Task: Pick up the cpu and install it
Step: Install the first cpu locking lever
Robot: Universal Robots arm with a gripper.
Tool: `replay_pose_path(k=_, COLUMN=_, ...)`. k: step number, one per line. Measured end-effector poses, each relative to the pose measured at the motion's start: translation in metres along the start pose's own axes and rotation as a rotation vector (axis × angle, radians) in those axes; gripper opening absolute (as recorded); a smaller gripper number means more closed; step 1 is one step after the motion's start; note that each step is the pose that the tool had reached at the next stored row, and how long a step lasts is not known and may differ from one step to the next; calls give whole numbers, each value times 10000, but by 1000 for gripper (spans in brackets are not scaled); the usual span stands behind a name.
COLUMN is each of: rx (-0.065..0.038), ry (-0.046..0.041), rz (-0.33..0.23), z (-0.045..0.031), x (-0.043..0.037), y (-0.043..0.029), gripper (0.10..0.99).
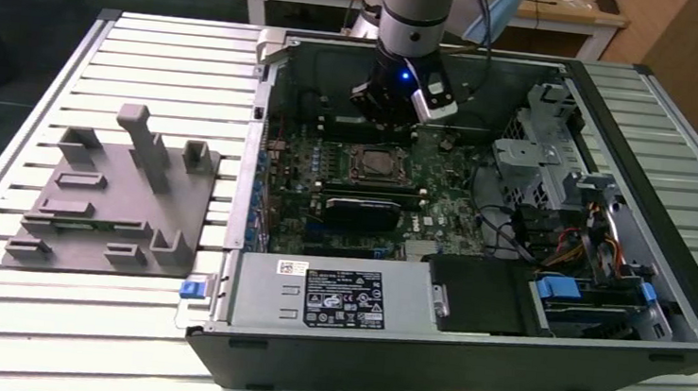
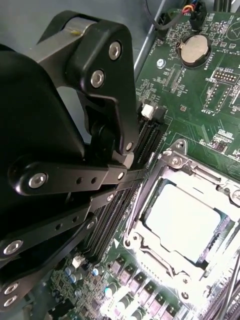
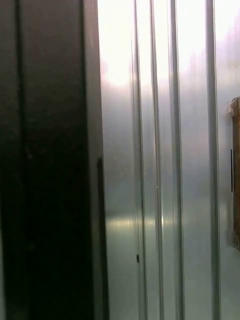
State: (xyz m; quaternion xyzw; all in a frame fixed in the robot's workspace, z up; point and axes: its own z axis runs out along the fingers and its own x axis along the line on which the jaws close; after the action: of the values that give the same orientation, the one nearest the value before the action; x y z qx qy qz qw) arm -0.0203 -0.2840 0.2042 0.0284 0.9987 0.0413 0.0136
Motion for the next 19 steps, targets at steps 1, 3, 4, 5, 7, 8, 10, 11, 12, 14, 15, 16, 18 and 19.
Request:
replay_pose_path(k=1, rx=0, ry=7, rz=1, z=11, x=-4, y=-1, gripper=106)
replay_pose_path(k=3, rx=0, ry=25, rz=2, z=25, x=-9, y=-1, gripper=106)
replay_pose_path(k=4, rx=1, ry=35, rz=3, z=31, x=-11, y=-2, gripper=106)
replay_pose_path(k=5, rx=2, ry=41, rz=4, z=34, x=-12, y=-2, gripper=106)
replay_pose_path(k=7, rx=4, ry=46, rz=6, z=34, x=-12, y=-2, gripper=106)
replay_pose_path(k=8, rx=4, ry=47, rz=5, z=34, x=-12, y=-2, gripper=106)
replay_pose_path(k=10, rx=3, ry=46, rz=4, z=32, x=-13, y=-2, gripper=106)
replay_pose_path(k=11, rx=1, ry=46, rz=4, z=28, x=-13, y=-1, gripper=106)
replay_pose_path(k=12, rx=1, ry=46, rz=4, z=22, x=-13, y=-1, gripper=106)
replay_pose_path(k=14, rx=-1, ry=45, rz=4, z=20, x=-14, y=0, gripper=106)
replay_pose_path(k=15, rx=-1, ry=45, rz=4, z=19, x=-14, y=0, gripper=106)
replay_pose_path(k=16, rx=2, ry=44, rz=4, z=19, x=-14, y=-1, gripper=106)
replay_pose_path(k=18, rx=32, ry=44, rz=2, z=21, x=-14, y=-1, gripper=106)
replay_pose_path(k=19, rx=56, ry=43, rz=2, z=25, x=-14, y=-1, gripper=106)
